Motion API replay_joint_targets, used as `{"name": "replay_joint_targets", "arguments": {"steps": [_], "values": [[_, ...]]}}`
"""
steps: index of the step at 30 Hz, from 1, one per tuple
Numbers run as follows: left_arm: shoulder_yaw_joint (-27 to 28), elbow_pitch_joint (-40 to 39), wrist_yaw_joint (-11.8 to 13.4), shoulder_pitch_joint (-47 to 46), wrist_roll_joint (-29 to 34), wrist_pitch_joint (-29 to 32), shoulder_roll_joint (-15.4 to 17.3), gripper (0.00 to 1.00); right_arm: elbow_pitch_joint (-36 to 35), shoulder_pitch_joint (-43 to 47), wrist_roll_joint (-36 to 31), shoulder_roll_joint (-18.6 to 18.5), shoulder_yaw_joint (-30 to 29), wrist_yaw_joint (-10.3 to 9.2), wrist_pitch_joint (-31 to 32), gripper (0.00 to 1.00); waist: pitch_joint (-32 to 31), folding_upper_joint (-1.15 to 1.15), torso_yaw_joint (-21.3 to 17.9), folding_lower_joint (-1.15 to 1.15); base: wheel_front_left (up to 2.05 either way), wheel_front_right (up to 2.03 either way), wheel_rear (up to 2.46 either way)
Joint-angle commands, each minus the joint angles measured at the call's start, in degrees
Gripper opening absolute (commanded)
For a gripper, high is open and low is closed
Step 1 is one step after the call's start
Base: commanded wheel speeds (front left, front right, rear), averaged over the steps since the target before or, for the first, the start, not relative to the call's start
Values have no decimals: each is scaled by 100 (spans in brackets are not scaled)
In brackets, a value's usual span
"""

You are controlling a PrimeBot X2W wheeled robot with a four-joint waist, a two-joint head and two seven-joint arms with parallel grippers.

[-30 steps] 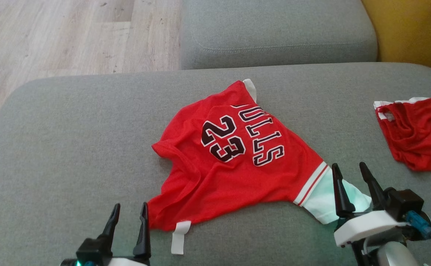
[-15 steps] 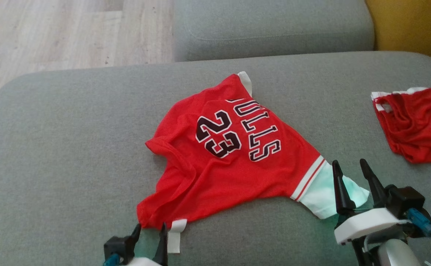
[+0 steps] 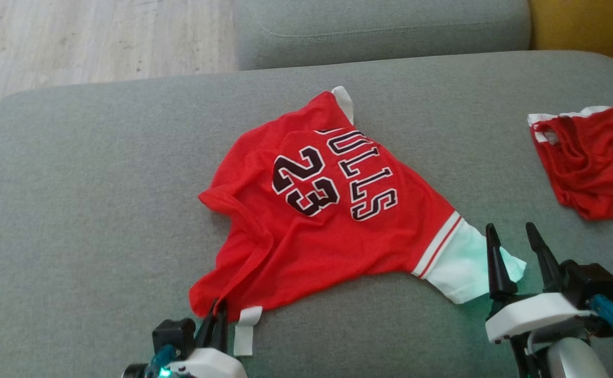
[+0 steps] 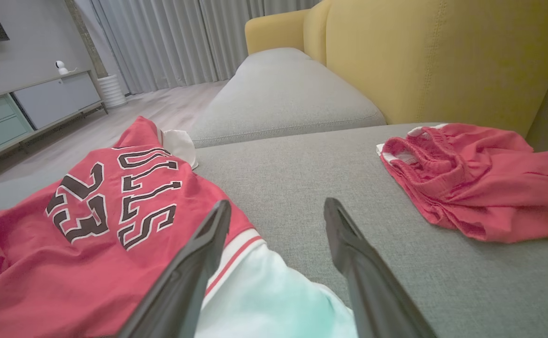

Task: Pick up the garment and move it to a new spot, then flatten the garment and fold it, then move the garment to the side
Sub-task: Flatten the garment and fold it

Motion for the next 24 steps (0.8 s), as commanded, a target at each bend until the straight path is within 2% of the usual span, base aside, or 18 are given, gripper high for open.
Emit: {"name": "replay_joint_targets", "arguments": {"steps": [1, 9, 17, 18, 19, 20, 21, 24], "values": [[179, -199, -6, -258, 42, -103, 32, 0, -193, -260, -54, -30, 112, 21, -68, 100, -5, 0, 59, 0, 0, 0, 0], [202, -721, 12, 235, -2, -240, 255, 0, -86, -238, 8, -30, 134, 21, -107, 100, -48, 0, 372, 0, 0, 0, 0], [320, -551, 70, 509, -242, -158, 301, 0, 7, -289, -4, -30, 153, 21, -126, 100, -71, 0, 459, 0, 0, 0, 0], [330, -499, 72, 510, -257, -161, 299, 18, 14, -293, -9, -30, 155, 21, -125, 100, -78, 0, 455, 0, 0, 0, 0], [341, -444, 77, 510, -275, -158, 294, 46, 20, -295, -11, -30, 158, 21, -123, 100, -84, 0, 451, 0, 0, 0, 0], [344, -396, 78, 508, -287, -153, 292, 86, 25, -295, -11, -30, 159, 21, -123, 100, -91, 0, 445, 0, 0, 0, 0], [348, -355, 84, 505, -295, -154, 289, 100, 29, -294, -11, -30, 160, 21, -122, 100, -98, 0, 439, 0, 0, 0, 0], [369, -260, 97, 506, -318, -164, 300, 100, 39, -284, -10, -30, 157, 21, -125, 100, -117, 0, 413, 0, 0, 0, 0]]}}
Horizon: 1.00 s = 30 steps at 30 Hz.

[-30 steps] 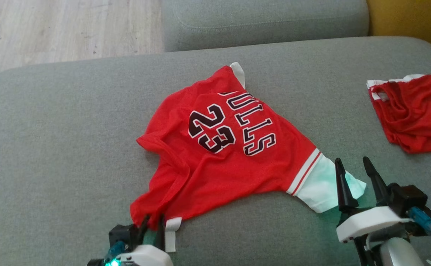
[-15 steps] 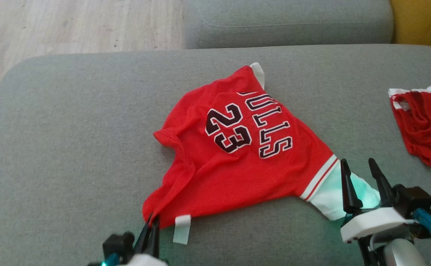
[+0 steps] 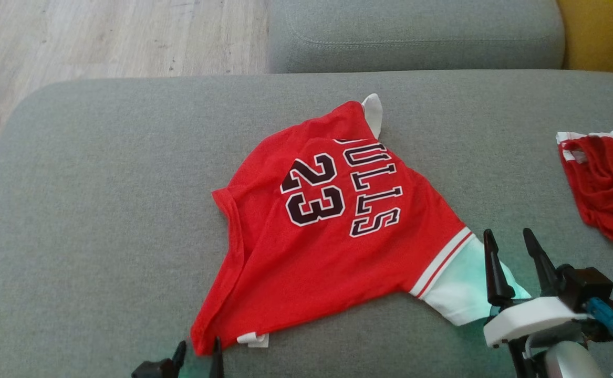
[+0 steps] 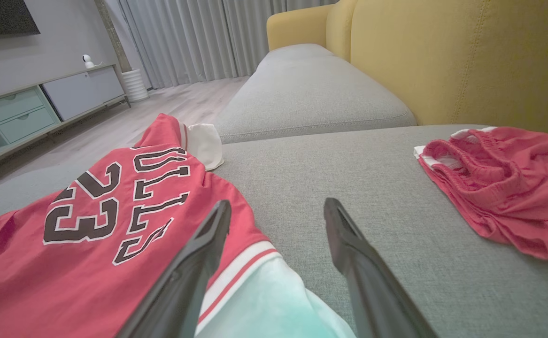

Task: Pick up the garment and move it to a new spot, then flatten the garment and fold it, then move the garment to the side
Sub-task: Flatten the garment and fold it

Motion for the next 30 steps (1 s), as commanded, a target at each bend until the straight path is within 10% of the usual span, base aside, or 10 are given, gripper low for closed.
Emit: {"name": "replay_joint_targets", "arguments": {"steps": [1, 28, 30], "values": [[248, -104, 23, -205, -49, -52, 71, 100, -149, -280, -16, -31, 138, 21, -73, 100, -9, 0, -24, 0, 0, 0, 0], [-4, 764, 75, -2075, 120, 1326, 11, 100, -234, -466, -75, -31, 232, 21, -56, 100, 447, 0, -665, 0, 0, 0, 0], [-39, 806, 23, -2111, 110, 1362, -6, 22, -237, -481, -71, -31, 234, 21, -62, 100, 472, 0, -680, 0, 0, 0, 0]]}}
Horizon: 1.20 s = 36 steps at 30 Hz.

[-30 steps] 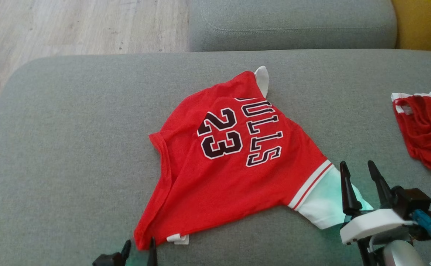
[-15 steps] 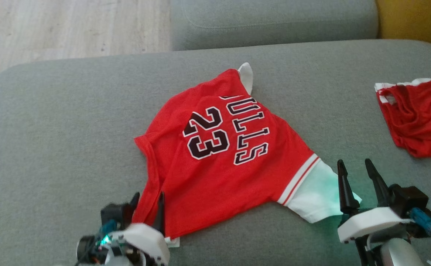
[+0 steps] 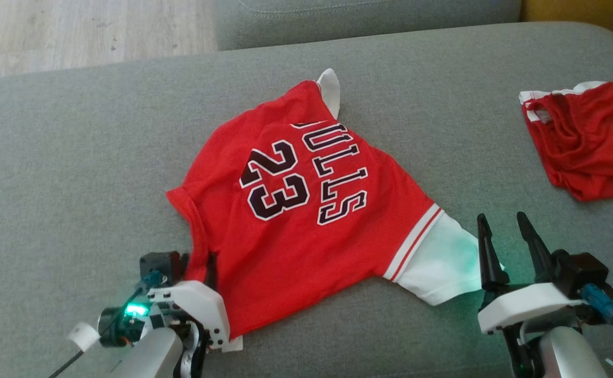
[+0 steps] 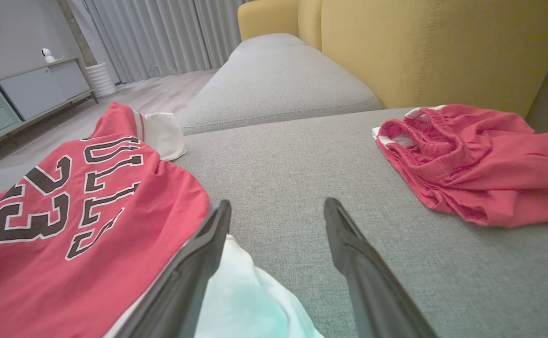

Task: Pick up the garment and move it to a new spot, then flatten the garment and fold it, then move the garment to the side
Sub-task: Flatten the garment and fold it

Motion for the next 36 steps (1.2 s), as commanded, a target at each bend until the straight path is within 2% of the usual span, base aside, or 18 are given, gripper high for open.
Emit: {"name": "replay_joint_targets", "arguments": {"steps": [1, 8, 17, 23, 27, 28, 29, 36], "values": [[132, -26, -62, -156, -39, 47, 44, 0, -197, -258, -23, -30, 127, 21, -64, 100, 18, 0, -13, 0, 0, 0, 0], [31, -151, -213, -357, 24, 78, 123, 0, -183, -316, 25, -30, 117, 21, -94, 100, 71, 0, -74, 0, 0, 0, 0], [216, -547, -178, -1129, 254, -9, 648, 0, -149, -439, 48, -30, 59, 21, -159, 100, 261, 0, -219, 0, 0, 0, 0], [380, -645, -402, -1921, 310, 242, 1155, 0, -136, -564, 37, -30, 47, 21, -208, 100, 431, 0, -372, 0, 0, 0, 0], [464, -567, -586, -2121, 173, 429, 1301, 0, -110, -600, 52, -30, 45, 21, -234, 100, 491, 0, -437, 0, 0, 0, 0], [475, -523, -650, -2146, 120, 508, 1337, 43, -97, -609, 59, -30, 42, 21, -243, 100, 503, 0, -454, 0, 0, 0, 0], [519, -467, -740, -2152, 15, 585, 1388, 100, -75, -623, 71, -30, 31, 21, -260, 100, 517, 0, -477, 0, 0, 0, 0], [846, -557, -705, -1920, -276, 244, 1470, 100, -14, -613, 65, -30, -40, 21, -312, 100, 438, 0, -420, 0, 0, 0, 0]]}}
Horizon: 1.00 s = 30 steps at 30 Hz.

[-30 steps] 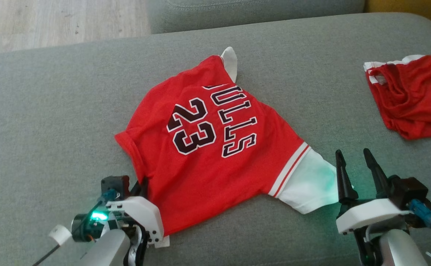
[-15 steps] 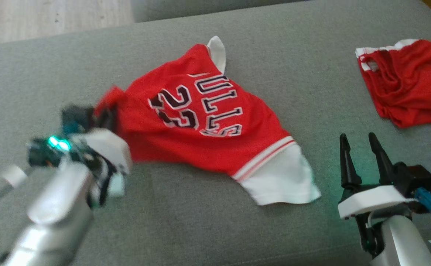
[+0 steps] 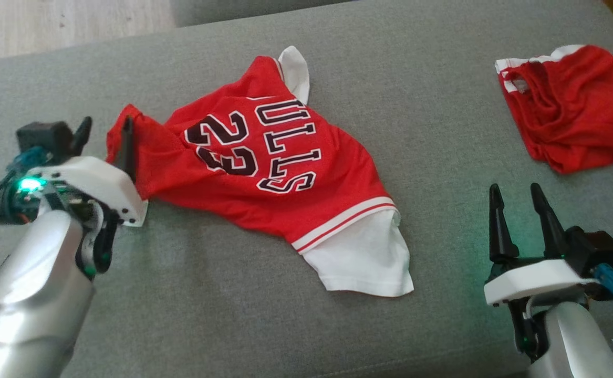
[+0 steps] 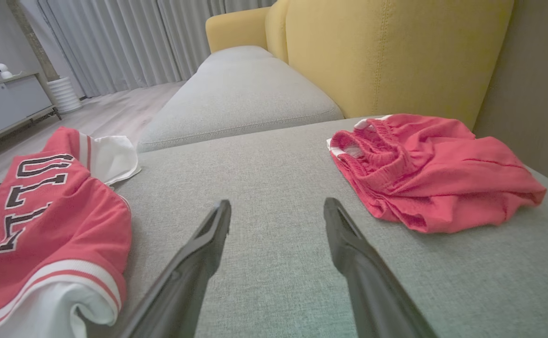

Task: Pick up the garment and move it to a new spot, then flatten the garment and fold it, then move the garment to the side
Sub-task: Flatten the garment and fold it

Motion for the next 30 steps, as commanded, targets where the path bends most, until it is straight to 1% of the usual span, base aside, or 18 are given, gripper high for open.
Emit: {"name": "replay_joint_targets", "arguments": {"steps": [1, 4, 9, 13, 17, 19, 23, 30], "values": [[334, -261, 71, -100, -59, -171, 261, 100, -148, -133, 7, -30, 124, 21, -70, 100, -61, 0, 53, 0, 0, 0, 0], [495, -530, 175, 127, -137, -443, 297, 100, -134, -90, -2, -30, 138, 21, -77, 100, -154, 0, 126, 0, 0, 0, 0], [636, -1182, 470, 772, -200, -716, 342, 100, -124, -16, -16, -30, 128, 21, -68, 100, -298, 0, 252, 0, 0, 0, 0], [614, -1682, 709, 1366, -255, -737, 301, 100, -142, 25, -14, -30, 142, 21, -48, 100, -357, 0, 326, 0, 0, 0, 0], [456, -1903, 866, 1799, -295, -651, 148, 100, -181, 49, -17, -30, 168, 21, -18, 100, -373, 0, 366, 0, 0, 0, 0], [351, -1911, 906, 1917, -272, -627, 75, 100, -195, 47, -17, -30, 187, 21, -3, 100, -373, 0, 362, 0, 0, 0, 0], [212, -1744, 881, 1991, -330, -555, -94, 100, -234, 44, -27, -30, 213, 21, 21, 100, -355, 0, 334, 0, 0, 0, 0], [187, -980, 824, 1646, -411, -403, -214, 100, -321, -6, -53, -30, 244, 21, 59, 100, -200, 0, 210, 0, 0, 0, 0]]}}
